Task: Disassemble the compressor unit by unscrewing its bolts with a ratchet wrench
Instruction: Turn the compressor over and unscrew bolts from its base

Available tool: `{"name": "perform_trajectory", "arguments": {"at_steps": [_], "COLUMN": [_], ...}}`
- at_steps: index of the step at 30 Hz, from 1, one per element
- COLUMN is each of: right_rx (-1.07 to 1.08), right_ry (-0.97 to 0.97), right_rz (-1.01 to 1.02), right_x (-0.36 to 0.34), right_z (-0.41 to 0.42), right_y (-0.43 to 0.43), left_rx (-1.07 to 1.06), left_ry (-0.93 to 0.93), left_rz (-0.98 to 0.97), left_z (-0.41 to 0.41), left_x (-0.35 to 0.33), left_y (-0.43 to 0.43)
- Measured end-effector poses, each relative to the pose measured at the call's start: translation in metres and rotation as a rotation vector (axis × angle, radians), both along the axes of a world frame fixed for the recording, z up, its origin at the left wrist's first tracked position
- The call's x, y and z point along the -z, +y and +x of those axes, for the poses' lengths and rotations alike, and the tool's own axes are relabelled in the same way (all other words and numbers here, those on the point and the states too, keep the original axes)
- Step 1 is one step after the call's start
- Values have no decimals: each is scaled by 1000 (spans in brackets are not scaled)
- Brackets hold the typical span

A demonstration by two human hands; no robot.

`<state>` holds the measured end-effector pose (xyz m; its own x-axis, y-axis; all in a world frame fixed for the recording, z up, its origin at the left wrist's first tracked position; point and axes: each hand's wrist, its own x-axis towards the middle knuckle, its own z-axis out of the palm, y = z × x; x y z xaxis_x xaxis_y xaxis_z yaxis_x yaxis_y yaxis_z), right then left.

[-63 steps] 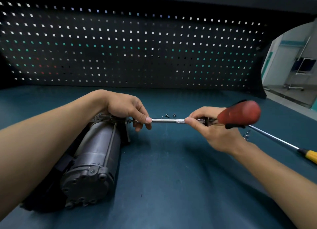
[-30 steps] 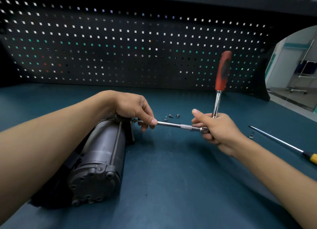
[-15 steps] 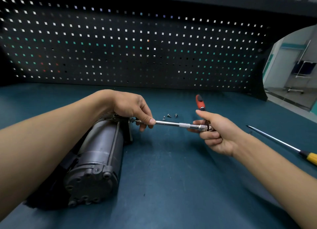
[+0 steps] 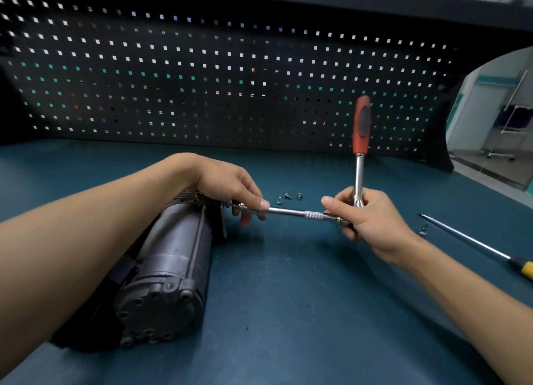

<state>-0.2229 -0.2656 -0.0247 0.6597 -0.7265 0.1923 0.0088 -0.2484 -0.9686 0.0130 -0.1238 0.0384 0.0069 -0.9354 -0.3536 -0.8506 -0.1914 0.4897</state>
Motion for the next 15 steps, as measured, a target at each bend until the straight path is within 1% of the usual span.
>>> {"name": "perform_trajectory", "arguments": {"at_steps": [3, 6, 10, 15], "right_rx": [17, 22, 49, 2], "right_ry": [-80, -98, -105, -140], "right_rz": [-166, -298, -369, -395], "right_x": [0, 0, 3, 5], "right_z": [0, 0, 1, 1], "right_y": [-2, -4, -6, -7], "left_rx": [6, 13, 6, -4], "left_ry": [-8, -7, 9, 35], "left_rz": [2, 1, -5, -33], "left_z": [-1, -1, -2, -1], "left_x": [-1, -2, -1, -1], "left_y": [0, 2, 2, 2]}}
